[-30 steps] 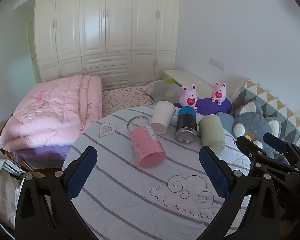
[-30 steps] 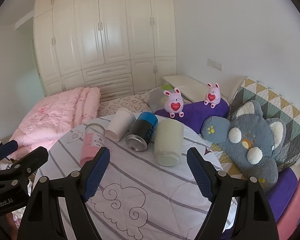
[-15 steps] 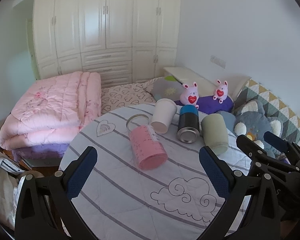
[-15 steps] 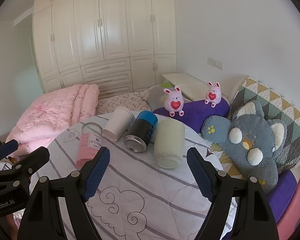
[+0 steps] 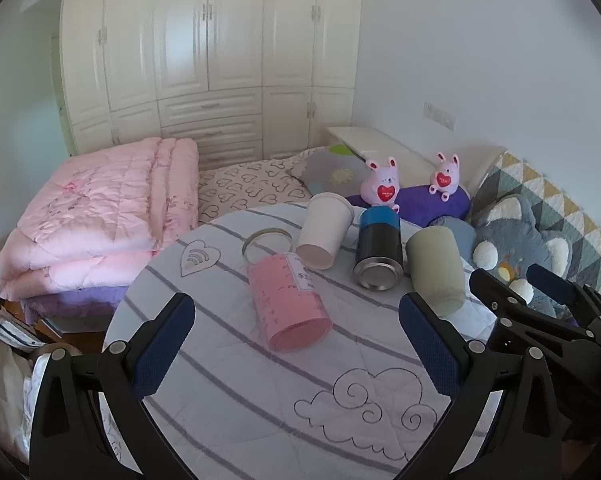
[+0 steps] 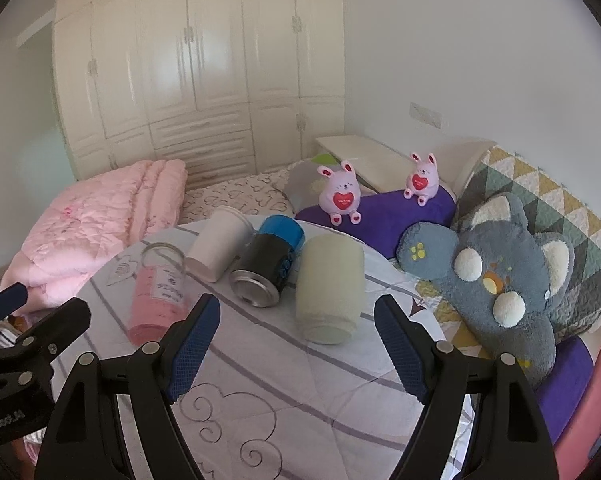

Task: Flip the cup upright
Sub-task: 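Move the right gripper toward the pale green cup lying on its side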

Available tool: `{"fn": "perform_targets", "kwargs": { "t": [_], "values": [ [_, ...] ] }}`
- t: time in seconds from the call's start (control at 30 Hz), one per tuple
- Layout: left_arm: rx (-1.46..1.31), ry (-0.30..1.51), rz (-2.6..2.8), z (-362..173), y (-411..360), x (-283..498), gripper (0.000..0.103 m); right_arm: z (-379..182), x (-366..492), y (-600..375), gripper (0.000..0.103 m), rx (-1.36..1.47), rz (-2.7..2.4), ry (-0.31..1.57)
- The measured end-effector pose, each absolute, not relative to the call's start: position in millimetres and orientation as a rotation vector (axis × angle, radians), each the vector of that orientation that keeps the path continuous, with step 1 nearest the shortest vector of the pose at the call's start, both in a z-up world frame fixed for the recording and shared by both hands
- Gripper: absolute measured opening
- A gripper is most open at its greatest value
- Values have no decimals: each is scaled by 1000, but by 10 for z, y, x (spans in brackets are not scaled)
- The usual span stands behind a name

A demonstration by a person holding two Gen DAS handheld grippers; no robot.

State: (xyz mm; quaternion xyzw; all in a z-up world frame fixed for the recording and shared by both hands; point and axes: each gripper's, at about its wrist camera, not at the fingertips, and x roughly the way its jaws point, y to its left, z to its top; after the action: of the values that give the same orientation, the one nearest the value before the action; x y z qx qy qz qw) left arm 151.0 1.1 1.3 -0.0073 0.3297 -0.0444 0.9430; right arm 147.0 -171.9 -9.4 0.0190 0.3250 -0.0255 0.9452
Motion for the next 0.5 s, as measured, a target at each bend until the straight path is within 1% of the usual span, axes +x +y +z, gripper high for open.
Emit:
{"fn": "perform_targets", "kwargs": {
  "t": [0.5],
  "values": [
    [17, 726, -52, -254, -160, 2192, 103, -580, 2242, -2015, 81, 118, -115, 803]
  ]
}}
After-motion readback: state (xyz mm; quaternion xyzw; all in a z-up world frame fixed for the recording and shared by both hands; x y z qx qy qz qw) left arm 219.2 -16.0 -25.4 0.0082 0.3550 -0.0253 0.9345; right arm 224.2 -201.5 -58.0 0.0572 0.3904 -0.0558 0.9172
